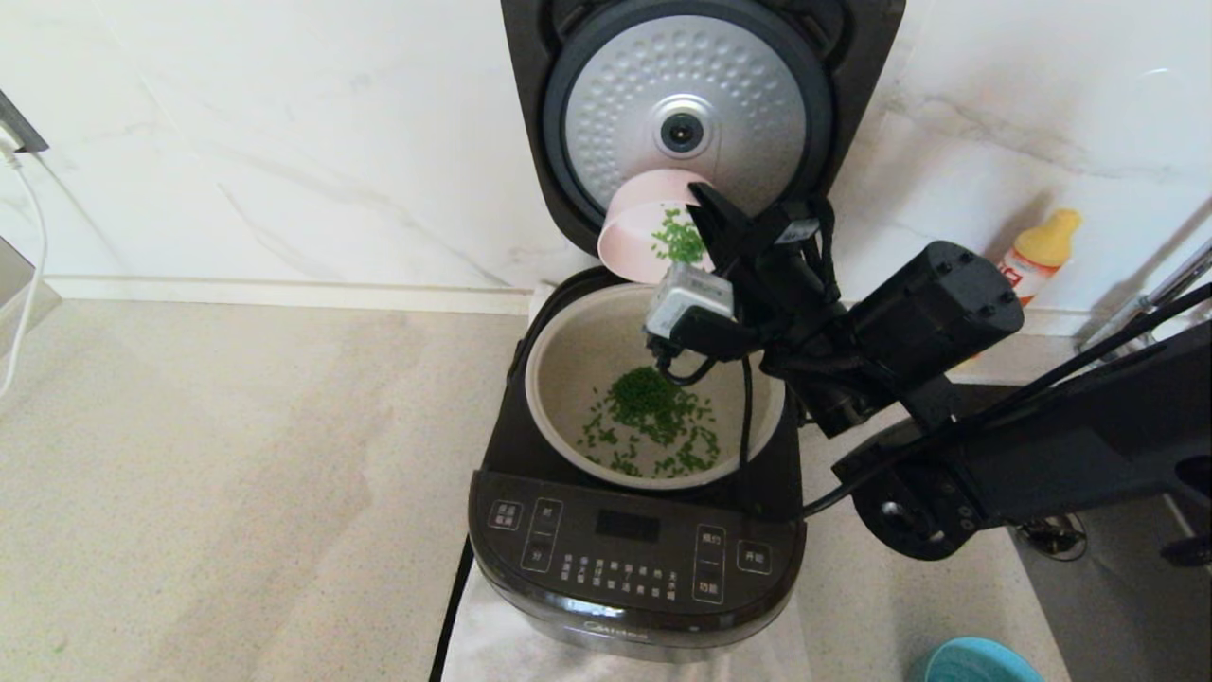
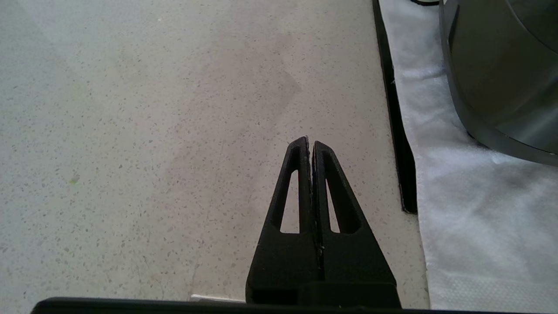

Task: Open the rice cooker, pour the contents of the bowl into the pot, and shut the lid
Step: Pour the chopped green onions from the bowl into the rice cooker

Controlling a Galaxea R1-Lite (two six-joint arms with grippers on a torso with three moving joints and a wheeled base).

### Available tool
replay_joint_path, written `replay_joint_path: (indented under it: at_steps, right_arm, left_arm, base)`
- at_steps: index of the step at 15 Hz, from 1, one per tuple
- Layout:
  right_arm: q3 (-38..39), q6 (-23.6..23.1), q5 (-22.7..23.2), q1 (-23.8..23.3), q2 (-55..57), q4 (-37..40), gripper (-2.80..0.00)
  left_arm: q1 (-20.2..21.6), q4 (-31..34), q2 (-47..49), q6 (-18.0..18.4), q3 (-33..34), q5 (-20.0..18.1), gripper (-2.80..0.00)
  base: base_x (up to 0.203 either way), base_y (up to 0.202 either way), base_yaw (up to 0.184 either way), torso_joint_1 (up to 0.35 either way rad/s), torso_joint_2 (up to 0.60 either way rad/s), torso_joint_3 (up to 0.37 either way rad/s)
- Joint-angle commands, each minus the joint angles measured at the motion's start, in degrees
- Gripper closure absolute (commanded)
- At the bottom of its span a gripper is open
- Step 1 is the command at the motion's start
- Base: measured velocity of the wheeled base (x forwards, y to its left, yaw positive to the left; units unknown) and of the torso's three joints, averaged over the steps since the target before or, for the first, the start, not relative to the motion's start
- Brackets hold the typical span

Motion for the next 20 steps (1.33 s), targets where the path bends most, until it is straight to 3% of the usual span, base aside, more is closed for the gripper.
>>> replay_joint_path:
  at_steps: [1,7,12,20]
  right_arm:
    - [-5.9,-0.3,-0.1,0.2,1.9,-0.5,0.0]
    - [2.5,-0.1,0.0,1.6,0.8,-0.5,0.0]
    - [-8.6,0.0,-2.2,1.8,4.5,-0.5,0.0]
    - [2.0,0.8,-2.8,4.3,1.4,-0.5,0.0]
  left_arm:
    - [0.0,0.0,0.0,0.0,0.5,0.0,0.0]
    - [0.0,0.0,0.0,0.0,0.5,0.0,0.0]
    - [0.0,0.0,0.0,0.0,0.5,0.0,0.0]
    - [0.0,0.0,0.0,0.0,0.5,0.0,0.0]
  base:
    - [0.0,0.0,0.0,0.0,0.0,0.0]
    - [0.0,0.0,0.0,0.0,0.0,0.0]
    - [0.0,0.0,0.0,0.0,0.0,0.0]
    - [0.0,0.0,0.0,0.0,0.0,0.0]
